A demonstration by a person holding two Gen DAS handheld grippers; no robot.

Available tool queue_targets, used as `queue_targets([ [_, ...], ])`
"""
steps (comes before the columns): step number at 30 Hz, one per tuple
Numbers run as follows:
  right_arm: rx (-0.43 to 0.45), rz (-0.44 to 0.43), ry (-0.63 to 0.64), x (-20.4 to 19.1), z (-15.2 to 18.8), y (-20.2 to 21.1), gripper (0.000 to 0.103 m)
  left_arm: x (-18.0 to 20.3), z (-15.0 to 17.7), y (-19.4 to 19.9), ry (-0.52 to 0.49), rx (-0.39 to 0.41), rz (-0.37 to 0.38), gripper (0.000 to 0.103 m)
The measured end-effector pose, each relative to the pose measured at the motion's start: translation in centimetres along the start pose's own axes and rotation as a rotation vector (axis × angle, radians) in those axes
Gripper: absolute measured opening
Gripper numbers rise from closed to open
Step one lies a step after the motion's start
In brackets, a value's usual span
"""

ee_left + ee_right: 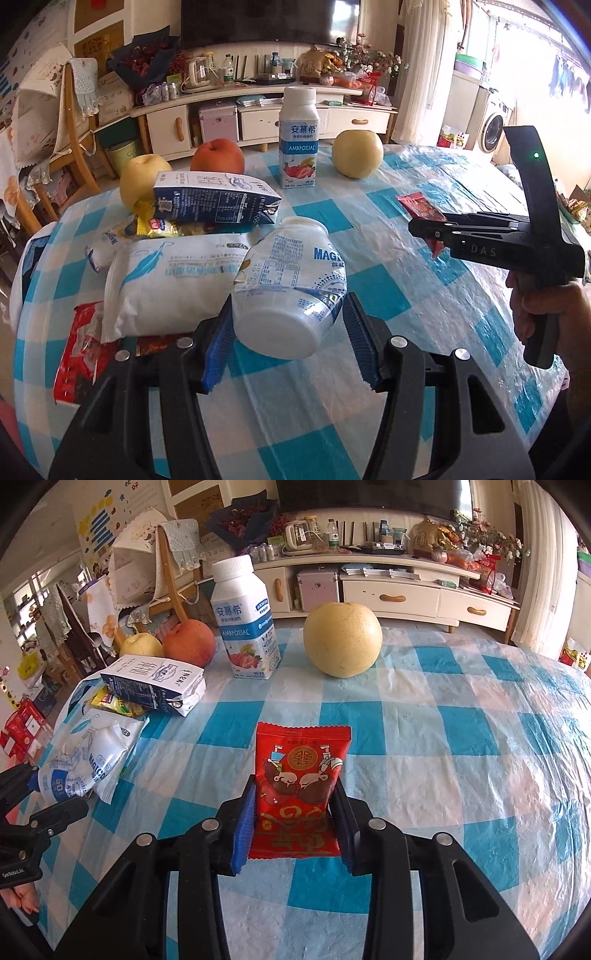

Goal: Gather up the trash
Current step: 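Carry the bottle and red packet to the pink bucket and release both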

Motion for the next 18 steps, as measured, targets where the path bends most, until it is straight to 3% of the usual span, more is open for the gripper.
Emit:
queue_targets([
  [12,0.058,-0.087,0.032,-3.8,0.9,2.9,0.039,-1.2,3.2,6.4,0.08,0.112,-0.013,0.058],
  [18,0.074,-0.103,0.077,-7.0,1.7,4.3,0.038,-3.5,5.2,7.7,0.139,0.141,-0.008,0.058],
])
Point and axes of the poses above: each gripper's, at about its wrist camera, not at the fingertips, and y roughly against the way its jaws point, x to its right, z to its underside, the point moved 3 cm from there along -y, roughly the way its jaws point, and after that the axes turned 8 degrees about z, right-handed, at the moved point
